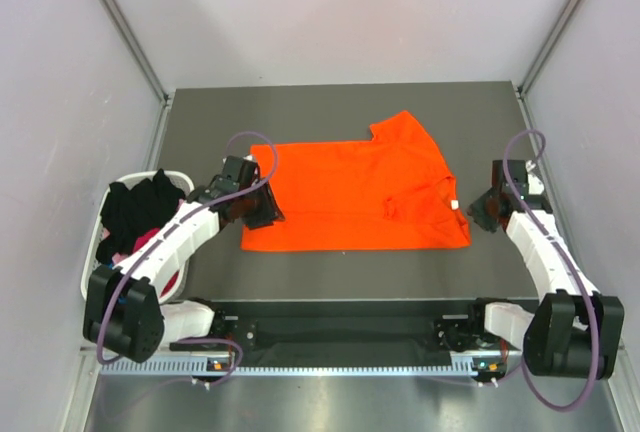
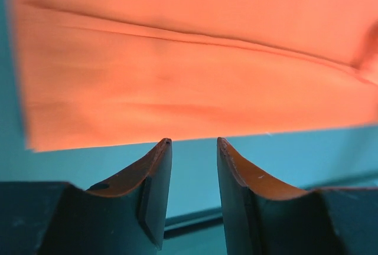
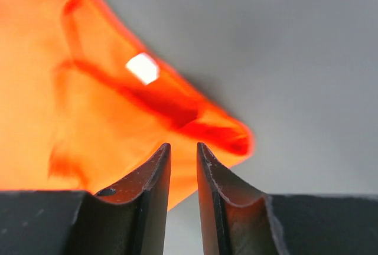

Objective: Fold and stack the t-shirts
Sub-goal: Fold the tshirt

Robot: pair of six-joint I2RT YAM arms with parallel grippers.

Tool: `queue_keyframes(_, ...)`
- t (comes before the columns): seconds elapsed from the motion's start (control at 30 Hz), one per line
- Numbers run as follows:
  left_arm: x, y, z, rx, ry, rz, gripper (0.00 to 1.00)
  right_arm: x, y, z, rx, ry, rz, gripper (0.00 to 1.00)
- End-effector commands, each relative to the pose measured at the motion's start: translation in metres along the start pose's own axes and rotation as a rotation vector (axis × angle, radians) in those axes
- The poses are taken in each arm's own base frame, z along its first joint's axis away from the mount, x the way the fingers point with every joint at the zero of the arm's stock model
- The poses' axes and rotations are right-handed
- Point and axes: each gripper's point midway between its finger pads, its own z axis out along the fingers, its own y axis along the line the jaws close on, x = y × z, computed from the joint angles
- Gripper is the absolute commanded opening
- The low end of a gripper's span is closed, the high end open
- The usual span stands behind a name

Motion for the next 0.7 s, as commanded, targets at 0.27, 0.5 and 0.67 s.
queue_keyframes(0.27,0.0,-0.054,-0.007,0.286,0.064,0.107,0.43,0.021,0.056,0.039,-0.219,0.094,-0.17,0.21)
queue_keyframes(0.5,-0.015,-0.044,0.003,0.185,0.033,0.1,0.45,0.008,0.056,0.055,-0.155,0.059,-0.199,0.21)
queue_keyframes(0.67,-0.034,-0.05,-0.001,0.148,-0.002,0.039,0.42,-0.011,0.077,0.04,-0.224,0.021,-0.263,0.25)
